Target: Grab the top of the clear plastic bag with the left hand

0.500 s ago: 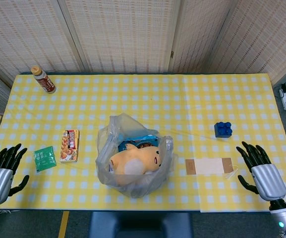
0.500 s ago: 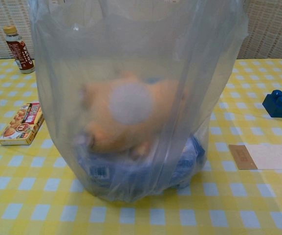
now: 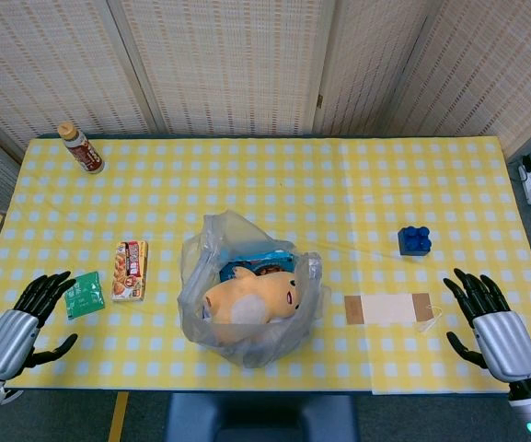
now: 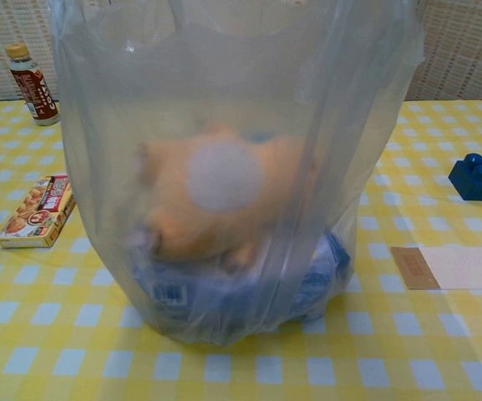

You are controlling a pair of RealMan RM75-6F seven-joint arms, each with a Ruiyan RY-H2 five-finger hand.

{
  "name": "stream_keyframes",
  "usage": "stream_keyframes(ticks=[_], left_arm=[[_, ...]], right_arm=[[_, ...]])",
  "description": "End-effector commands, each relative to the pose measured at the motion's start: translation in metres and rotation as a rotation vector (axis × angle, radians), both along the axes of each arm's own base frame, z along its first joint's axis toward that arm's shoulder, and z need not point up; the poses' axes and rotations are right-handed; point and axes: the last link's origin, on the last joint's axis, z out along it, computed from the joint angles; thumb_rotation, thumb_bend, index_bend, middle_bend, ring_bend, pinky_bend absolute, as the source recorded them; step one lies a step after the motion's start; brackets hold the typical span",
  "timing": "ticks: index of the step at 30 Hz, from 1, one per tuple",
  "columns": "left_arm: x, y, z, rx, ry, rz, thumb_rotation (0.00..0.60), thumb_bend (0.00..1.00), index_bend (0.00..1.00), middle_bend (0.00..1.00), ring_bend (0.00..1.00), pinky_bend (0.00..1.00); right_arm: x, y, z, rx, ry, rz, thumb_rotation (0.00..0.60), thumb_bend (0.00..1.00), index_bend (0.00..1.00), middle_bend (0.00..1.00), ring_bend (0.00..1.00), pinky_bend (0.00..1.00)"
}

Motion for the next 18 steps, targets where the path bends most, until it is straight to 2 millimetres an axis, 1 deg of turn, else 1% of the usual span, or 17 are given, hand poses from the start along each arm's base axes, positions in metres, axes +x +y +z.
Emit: stream_keyframes(ticks=[1,2,4,8,11,14,18], left_arm=[[0.026,0.007,0.004,-0.062,-0.021,-0.198,0.6,0.28,0.12,0.12,0.07,0.08],[0.032,0.01,0.007,-0.076,-0.035,-0.228,0.6,0.26,0.13,0.13,0.07,0.08],[0.037,0.016,0.01,-0.073,-0.023,-0.253,0.6,0.23,0.14,0.13,0.07,0.07],[0.049,0.031,0.01,-0.151,-0.027,-0.205,0.6,0.15,0.12,0.09,0.01,0.0],[0.06,0.041,0.01,-0.224,-0.077,-0.204,0.6,0.11,0.1,0.07,0.0,0.0],[0.071,0.048,0.011,-0.282,-0.132,-0.23,0.6,0.08,0.1,0.06,0.0,0.0],[0.08,0.058,0.012,-0.308,-0.106,-0.233,0.6,0.06,0.1,0.06,0.0,0.0]], right_arm=[[0.0,0.002,-0.004,-0.02,0.048,-0.004,0.6,0.36,0.0,0.0,0.0,0.0],[0.002,0.003,-0.006,-0.005,0.045,0.001,0.6,0.36,0.0,0.0,0.0,0.0],[0.003,0.005,-0.009,0.019,0.038,0.009,0.6,0.36,0.0,0.0,0.0,0.0],[0.002,0.005,-0.01,-0.014,0.082,0.007,0.6,0.36,0.0,0.0,0.0,0.0],[0.001,0.003,-0.013,-0.016,0.082,-0.016,0.6,0.36,0.0,0.0,0.0,0.0],[0.001,0.001,-0.013,-0.011,0.079,-0.029,0.6,0.36,0.0,0.0,0.0,0.0],[0.0,-0.001,-0.014,0.016,0.078,-0.02,0.6,0.36,0.0,0.0,0.0,0.0]])
